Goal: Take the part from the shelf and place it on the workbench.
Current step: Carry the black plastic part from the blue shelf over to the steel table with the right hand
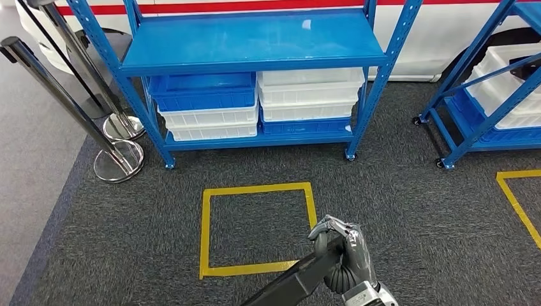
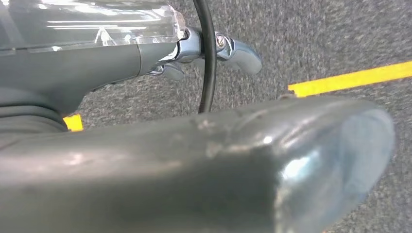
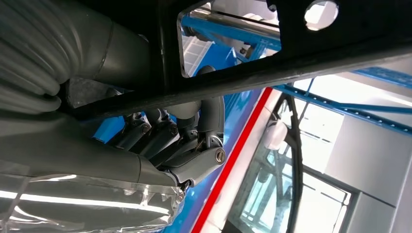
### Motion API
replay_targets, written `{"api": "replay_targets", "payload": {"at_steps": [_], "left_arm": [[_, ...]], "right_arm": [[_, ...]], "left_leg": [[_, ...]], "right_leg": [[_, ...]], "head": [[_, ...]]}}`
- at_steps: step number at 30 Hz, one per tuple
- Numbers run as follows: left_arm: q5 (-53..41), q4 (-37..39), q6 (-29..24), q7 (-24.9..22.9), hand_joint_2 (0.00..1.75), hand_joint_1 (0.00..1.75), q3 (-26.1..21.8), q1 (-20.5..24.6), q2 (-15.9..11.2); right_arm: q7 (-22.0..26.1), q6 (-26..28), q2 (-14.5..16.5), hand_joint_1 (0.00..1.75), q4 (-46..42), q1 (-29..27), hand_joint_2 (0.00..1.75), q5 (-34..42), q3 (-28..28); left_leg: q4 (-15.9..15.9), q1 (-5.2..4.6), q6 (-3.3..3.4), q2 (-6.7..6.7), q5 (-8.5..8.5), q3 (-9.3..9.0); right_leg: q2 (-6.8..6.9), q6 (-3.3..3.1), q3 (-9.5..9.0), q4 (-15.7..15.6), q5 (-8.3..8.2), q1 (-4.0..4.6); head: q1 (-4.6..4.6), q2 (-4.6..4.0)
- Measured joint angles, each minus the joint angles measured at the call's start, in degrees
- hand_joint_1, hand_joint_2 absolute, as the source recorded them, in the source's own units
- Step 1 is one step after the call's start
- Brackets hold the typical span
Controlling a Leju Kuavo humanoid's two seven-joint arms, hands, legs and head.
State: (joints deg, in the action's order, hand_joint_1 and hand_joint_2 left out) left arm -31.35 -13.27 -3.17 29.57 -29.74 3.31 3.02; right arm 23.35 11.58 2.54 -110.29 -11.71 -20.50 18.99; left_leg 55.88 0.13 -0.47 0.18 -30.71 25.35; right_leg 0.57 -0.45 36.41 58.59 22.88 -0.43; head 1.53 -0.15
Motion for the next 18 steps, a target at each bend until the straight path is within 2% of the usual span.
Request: {"api": "replay_targets", "payload": {"at_steps": [1, 2, 3, 4, 6, 7, 8, 9, 10, 11, 12, 13, 14, 16, 18], "left_arm": [[0.0, 0.0, 0.0, 0.0, 0.00, 0.00, 0.0, -0.1, 0.0], [0.0, 0.0, 0.0, 0.0, 0.00, 0.00, 0.0, -0.1, 0.0], [0.0, 0.0, 0.0, 0.0, 0.00, 0.00, 0.0, -0.1, 0.1], [0.0, 0.0, 0.0, 0.0, 0.00, 0.00, 0.0, 0.0, 0.1], [0.0, 0.0, 0.0, 0.0, 0.00, 0.00, 0.0, -0.1, 0.1], [0.0, 0.0, 0.0, 0.0, 0.00, 0.00, 0.0, -0.1, 0.1], [0.0, 0.0, 0.0, 0.0, 0.00, 0.00, 0.0, -0.2, 0.0], [0.0, 0.0, 0.1, 0.0, 0.00, 0.00, 0.0, -0.2, 0.0], [0.0, 0.0, 0.1, 0.0, 0.00, 0.00, 0.0, -0.2, 0.1], [0.0, 0.0, 0.1, 0.0, 0.00, 0.00, 0.0, -0.2, 0.1], [0.0, 0.0, 0.1, 0.0, 0.00, 0.00, 0.0, -0.2, 0.1], [0.0, 0.0, 0.1, 0.0, 0.00, 0.00, 0.0, -0.2, 0.2], [0.0, 0.0, 0.1, 0.0, 0.00, 0.00, 0.0, -0.2, 0.2], [0.0, 0.0, 0.1, 0.0, 0.00, 0.00, 0.0, -0.2, 0.3], [0.0, 0.0, 0.1, 0.0, 0.00, 0.00, 0.0, -0.2, 0.3]], "right_arm": [[0.0, 0.0, 0.0, 1.75, 0.0, 0.0, 1.75, 0.0, 0.0], [0.0, 0.0, 0.0, 1.75, 0.0, -0.1, 1.75, 0.0, 0.0], [0.0, 0.0, 0.0, 1.75, 0.0, -0.1, 1.75, 0.0, 0.0], [0.0, 0.0, 0.0, 1.75, 0.0, -0.1, 1.75, 0.0, 0.0], [0.0, 0.0, 0.0, 1.75, 0.0, -0.2, 1.75, 0.0, -0.1], [0.0, 0.0, 0.0, 1.75, 0.0, -0.2, 1.75, 0.0, -0.1], [0.0, 0.0, 0.0, 1.75, 0.0, -0.2, 1.75, 0.0, -0.1], [0.0, 0.0, 0.0, 1.75, 0.0, -0.2, 1.75, 0.0, -0.1], [0.0, 0.0, 0.0, 1.75, 0.0, -0.2, 1.75, 0.0, -0.1], [0.0, 0.0, 0.0, 1.75, 0.0, -0.2, 1.75, 0.0, -0.1], [0.0, 0.0, 0.0, 1.75, 0.0, -0.1, 1.75, 0.0, -0.1], [0.0, 0.0, 0.0, 1.75, 0.0, -0.1, 1.75, 0.0, -0.1], [0.0, 0.0, 0.0, 1.75, 0.0, -0.1, 1.75, 0.0, -0.1], [0.0, 0.0, 0.0, 1.75, 0.0, -0.1, 1.75, 0.0, -0.1], [0.0, 0.0, 0.0, 1.75, 0.0, -0.1, 1.75, 0.0, -0.1]], "left_leg": [[-0.1, 0.10, 0.41, 0.11, 0.52, 0.38], [-0.3, 0.21, 0.90, 0.20, 1.12, 0.79], [-0.5, 0.33, 1.41, 0.31, 1.80, 1.29], [-0.6, 0.41, 1.82, 0.42, 2.47, 1.89], [-0.5, 0.22, 2.21, 0.48, 3.50, 3.21], [-0.4, 0.11, 2.23, 0.49, 3.94, 3.88], [-0.2, 0.02, 2.22, 0.50, 4.30, 4.53], [0.0, -0.06, 2.17, 0.50, 4.56, 5.13], [0.3, -0.12, 2.10, 0.48, 4.74, 5.63], [0.7, -0.15, 2.02, 0.47, 4.86, 6.07], [1.0, -0.25, 1.87, 0.45, 4.97, 6.44], [1.2, -0.29, 1.64, 0.45, 5.12, 6.69], [1.3, -0.31, 1.34, 0.46, 5.31, 6.89], [1.4, -0.32, 0.66, 0.45, 5.60, 7.10], [2.9, -0.26, 0.00, 0.28, 4.21, 7.79]], "right_leg": [[-0.01, 0.37, 0.11, -0.1, -0.31, -0.05], [-0.11, 0.68, 0.45, 0.2, 0.21, -0.09], [-0.23, 0.94, 1.06, 1.4, 1.76, -0.11], [-0.33, 1.11, 1.96, 3.8, 4.28, -0.16], [-0.42, 1.36, 3.98, 10.9, 9.46, -0.25], [-0.42, 1.44, 4.53, 13.9, 10.58, -0.27], [-0.42, 1.44, 4.26, 15.2, 10.41, -0.28], [-0.42, 1.34, 2.90, 14.3, 9.29, -0.27], [-0.42, 1.12, 0.50, 11.4, 7.77, -0.24], [-0.42, 0.74, -2.39, 7.1, 6.84, -0.12], [-0.41, 0.38, -4.92, 3.2, 6.36, 0.03], [-0.41, 0.05, -6.56, 0.4, 6.28, 0.22], [-0.42, -0.20, -7.26, -1.0, 6.51, 0.42], [-0.38, -0.64, -7.19, -1.5, 6.06, 0.37], [-0.23, -1.35, -7.01, -2.0, 5.41, 0.00]], "head": [[0.01, 0.00], [0.00, 0.00], [-0.01, 0.00], [-0.01, 0.00], [-0.01, 0.00], [-0.01, 0.00], [0.00, 0.00], [0.00, 0.00], [0.00, 0.00], [0.00, 0.00], [0.00, 0.00], [0.00, 0.00], [0.00, 0.00], [0.00, 0.00], [0.01, 0.00]]}}
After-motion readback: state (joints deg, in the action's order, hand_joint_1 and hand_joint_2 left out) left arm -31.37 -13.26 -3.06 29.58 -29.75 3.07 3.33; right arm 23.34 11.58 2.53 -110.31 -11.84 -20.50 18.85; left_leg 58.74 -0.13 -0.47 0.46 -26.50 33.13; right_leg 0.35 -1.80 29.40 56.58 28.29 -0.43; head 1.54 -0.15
